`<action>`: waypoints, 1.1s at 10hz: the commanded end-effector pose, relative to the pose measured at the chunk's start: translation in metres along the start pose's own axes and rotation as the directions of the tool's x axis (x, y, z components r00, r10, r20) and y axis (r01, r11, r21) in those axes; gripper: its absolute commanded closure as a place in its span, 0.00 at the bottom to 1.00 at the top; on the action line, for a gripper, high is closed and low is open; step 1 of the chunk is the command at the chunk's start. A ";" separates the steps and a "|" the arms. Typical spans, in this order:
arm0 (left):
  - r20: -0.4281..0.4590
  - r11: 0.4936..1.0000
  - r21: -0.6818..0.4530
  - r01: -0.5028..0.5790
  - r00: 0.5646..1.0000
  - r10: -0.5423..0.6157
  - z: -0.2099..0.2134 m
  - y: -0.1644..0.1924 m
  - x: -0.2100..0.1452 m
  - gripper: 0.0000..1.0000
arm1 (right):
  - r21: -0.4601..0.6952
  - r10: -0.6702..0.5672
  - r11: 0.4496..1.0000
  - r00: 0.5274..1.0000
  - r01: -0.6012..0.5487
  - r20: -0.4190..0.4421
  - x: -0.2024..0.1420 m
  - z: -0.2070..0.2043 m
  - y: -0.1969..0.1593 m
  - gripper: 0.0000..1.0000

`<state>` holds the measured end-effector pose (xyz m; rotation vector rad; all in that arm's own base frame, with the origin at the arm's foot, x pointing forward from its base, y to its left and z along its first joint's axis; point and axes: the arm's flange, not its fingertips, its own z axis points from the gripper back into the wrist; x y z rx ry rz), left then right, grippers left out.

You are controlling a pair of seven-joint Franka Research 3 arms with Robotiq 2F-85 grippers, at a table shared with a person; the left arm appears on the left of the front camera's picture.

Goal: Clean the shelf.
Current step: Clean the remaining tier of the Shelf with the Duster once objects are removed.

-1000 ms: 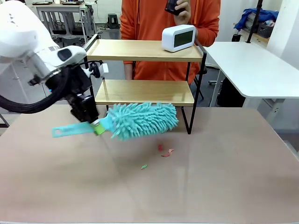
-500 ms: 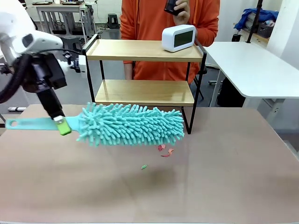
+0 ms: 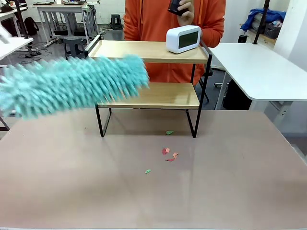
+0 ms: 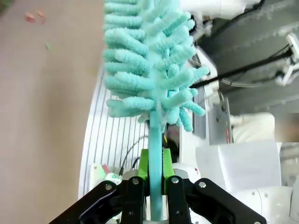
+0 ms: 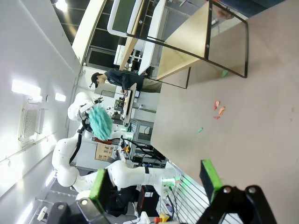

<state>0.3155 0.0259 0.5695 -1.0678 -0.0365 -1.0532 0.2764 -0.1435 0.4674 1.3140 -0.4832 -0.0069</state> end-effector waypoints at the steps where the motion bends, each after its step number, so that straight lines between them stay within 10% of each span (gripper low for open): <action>1: 0.306 0.999 0.030 -0.030 0.952 0.019 0.025 0.003 -0.041 0.87 | 0.017 0.027 0.999 1.000 -0.028 0.015 0.003 -0.001 0.001 0.00; 3: 0.594 0.998 -0.024 -0.050 0.803 0.055 0.057 0.010 -0.095 0.87 | 0.017 0.027 0.999 1.000 -0.028 0.015 0.003 -0.001 0.001 0.00; 4: 0.715 0.971 -0.081 -0.227 0.665 0.215 0.069 0.023 -0.102 0.87 | 0.017 0.027 0.999 1.000 -0.028 0.015 0.003 -0.001 0.001 0.00; 6: 0.743 0.834 -0.168 -0.526 0.489 0.458 0.074 0.055 -0.090 0.87 | 0.017 0.027 0.999 1.000 -0.028 0.015 0.003 -0.001 0.001 0.00; 7: 0.790 0.704 -0.188 -0.685 0.320 0.523 0.076 0.067 -0.081 0.87 | 0.017 0.027 0.999 1.000 -0.028 0.015 0.003 -0.001 0.001 0.00; 9: 0.801 0.610 -0.137 -0.781 0.275 0.532 0.074 0.077 -0.069 0.87 | 0.017 0.027 0.999 1.000 -0.028 0.015 0.003 -0.001 0.001 0.00; 10: 0.761 0.597 -0.105 -0.795 0.322 0.563 0.071 0.081 -0.062 0.87 | 0.017 0.027 0.999 1.000 -0.028 0.015 0.003 -0.001 0.001 0.00; 11: 0.815 0.659 -0.115 -0.743 0.308 0.490 0.088 0.088 -0.084 0.87 | 0.017 0.027 0.999 1.000 -0.028 0.015 0.003 -0.001 0.001 0.00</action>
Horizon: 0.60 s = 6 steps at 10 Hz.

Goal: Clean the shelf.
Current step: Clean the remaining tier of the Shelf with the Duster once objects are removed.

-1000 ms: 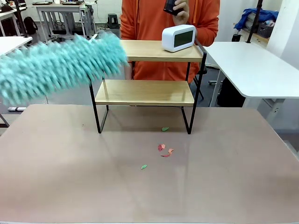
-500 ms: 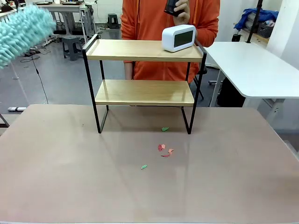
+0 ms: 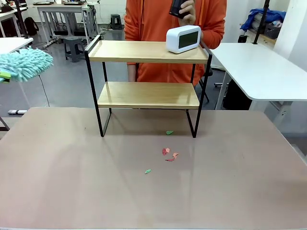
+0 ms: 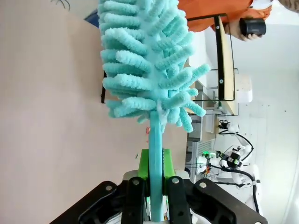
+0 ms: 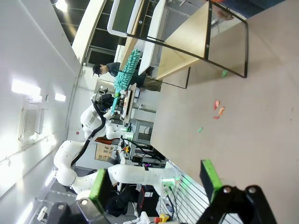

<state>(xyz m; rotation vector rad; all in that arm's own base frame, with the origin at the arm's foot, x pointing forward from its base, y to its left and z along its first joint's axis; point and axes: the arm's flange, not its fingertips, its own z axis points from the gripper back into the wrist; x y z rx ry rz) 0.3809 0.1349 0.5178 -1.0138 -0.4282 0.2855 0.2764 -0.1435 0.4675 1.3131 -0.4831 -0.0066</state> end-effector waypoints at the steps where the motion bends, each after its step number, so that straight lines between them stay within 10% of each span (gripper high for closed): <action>1: 0.010 0.998 -0.056 0.029 1.000 -0.029 0.017 0.013 -0.001 0.87 | 0.018 0.027 0.999 1.000 -0.027 0.016 0.003 -0.001 0.001 0.00; 6: 0.010 0.998 -0.056 0.029 1.000 -0.029 0.017 0.013 -0.001 0.87 | 0.018 0.027 0.999 1.000 -0.027 0.016 0.003 -0.001 0.001 0.00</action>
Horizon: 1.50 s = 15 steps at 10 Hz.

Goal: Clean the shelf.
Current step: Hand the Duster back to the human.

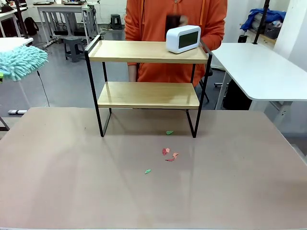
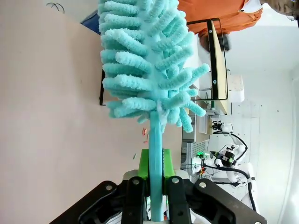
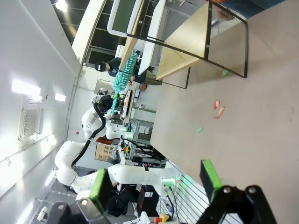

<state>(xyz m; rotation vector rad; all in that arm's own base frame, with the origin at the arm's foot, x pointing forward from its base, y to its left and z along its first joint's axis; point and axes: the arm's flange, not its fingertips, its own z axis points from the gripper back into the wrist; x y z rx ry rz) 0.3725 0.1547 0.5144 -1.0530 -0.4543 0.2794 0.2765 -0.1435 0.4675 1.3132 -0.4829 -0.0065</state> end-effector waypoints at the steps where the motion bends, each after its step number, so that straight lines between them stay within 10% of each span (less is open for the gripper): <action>1: -0.007 1.000 -0.013 0.022 1.000 -0.022 0.000 -0.001 -0.001 0.87 | 0.017 0.027 0.999 1.000 -0.027 0.016 0.003 -0.001 0.001 0.00; 11: -0.006 1.000 -0.001 0.003 1.000 -0.003 -0.002 -0.001 0.000 0.87 | 0.000 0.000 1.000 1.000 0.000 0.000 0.000 0.000 0.000 0.00; 15: -0.250 0.849 -0.367 0.380 0.839 -0.483 0.031 -0.088 -0.036 0.87 | 0.071 0.336 0.941 0.884 -0.332 -0.324 0.061 -0.114 0.108 0.00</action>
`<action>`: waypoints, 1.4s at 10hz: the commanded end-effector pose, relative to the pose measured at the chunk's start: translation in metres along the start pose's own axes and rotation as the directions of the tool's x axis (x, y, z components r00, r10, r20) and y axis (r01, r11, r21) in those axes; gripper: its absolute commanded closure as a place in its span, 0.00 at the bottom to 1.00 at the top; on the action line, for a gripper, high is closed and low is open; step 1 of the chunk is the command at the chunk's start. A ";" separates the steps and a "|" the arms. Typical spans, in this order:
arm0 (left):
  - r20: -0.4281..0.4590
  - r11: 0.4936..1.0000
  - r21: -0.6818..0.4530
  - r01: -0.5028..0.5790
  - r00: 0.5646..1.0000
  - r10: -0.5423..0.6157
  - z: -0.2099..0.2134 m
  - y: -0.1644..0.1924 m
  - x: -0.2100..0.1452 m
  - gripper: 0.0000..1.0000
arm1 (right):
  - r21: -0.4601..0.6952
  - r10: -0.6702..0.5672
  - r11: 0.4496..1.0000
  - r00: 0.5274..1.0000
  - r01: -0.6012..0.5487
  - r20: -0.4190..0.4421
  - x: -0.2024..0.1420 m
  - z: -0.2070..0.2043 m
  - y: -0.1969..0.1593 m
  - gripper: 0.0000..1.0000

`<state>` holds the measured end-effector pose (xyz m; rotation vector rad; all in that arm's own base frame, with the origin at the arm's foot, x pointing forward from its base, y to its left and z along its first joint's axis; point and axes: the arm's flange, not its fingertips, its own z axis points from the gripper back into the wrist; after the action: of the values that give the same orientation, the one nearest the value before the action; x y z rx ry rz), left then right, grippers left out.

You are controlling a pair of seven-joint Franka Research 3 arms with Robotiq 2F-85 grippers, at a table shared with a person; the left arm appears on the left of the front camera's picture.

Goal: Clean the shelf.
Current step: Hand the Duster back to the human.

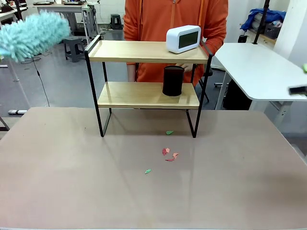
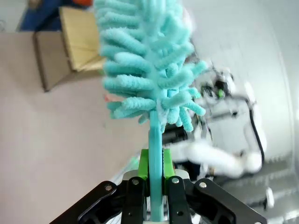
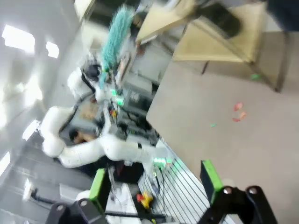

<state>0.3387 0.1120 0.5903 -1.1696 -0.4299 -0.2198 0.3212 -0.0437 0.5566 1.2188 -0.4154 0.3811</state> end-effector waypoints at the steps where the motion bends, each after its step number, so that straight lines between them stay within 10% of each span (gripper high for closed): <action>1: -0.140 0.965 -0.184 0.184 0.967 -0.211 0.018 -0.014 -0.021 0.87 | 0.042 0.145 0.989 0.981 -0.141 -0.130 0.035 -0.049 0.014 0.00; 3: -0.467 0.856 -0.410 0.315 0.734 -0.494 0.005 -0.012 -0.044 0.87 | 0.098 0.232 0.972 0.948 -0.215 -0.217 0.030 -0.109 0.019 0.00; 4: -0.600 0.846 -0.370 0.384 0.596 -0.533 -0.023 -0.009 -0.047 0.87 | 0.032 0.134 0.991 0.974 -0.130 -0.182 0.032 -0.075 0.039 0.00; 5: -0.307 0.941 -0.256 0.222 0.904 -0.297 0.003 -0.034 -0.048 0.87 | 0.032 0.134 0.991 0.974 -0.130 -0.182 0.032 -0.075 0.039 0.00; 6: -0.307 0.941 -0.256 0.222 0.904 -0.297 0.003 -0.034 -0.048 0.87 | 0.032 0.134 0.991 0.974 -0.130 -0.182 0.032 -0.075 0.039 0.00; 10: -0.642 0.821 -0.542 0.179 0.542 -0.542 -0.082 -0.057 -0.041 0.87 | 0.082 0.256 0.965 0.962 -0.249 -0.100 0.058 -0.145 0.041 0.00; 14: -0.793 0.854 -0.497 0.152 0.319 -0.519 -0.165 -0.087 -0.037 0.87 | 0.203 0.235 0.965 0.887 -0.164 -0.398 0.044 -0.236 0.064 0.00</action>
<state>0.2946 -0.0888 0.5807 -1.1153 0.3794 -1.3179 0.3470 0.1987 0.5550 1.2191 -0.2007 0.8272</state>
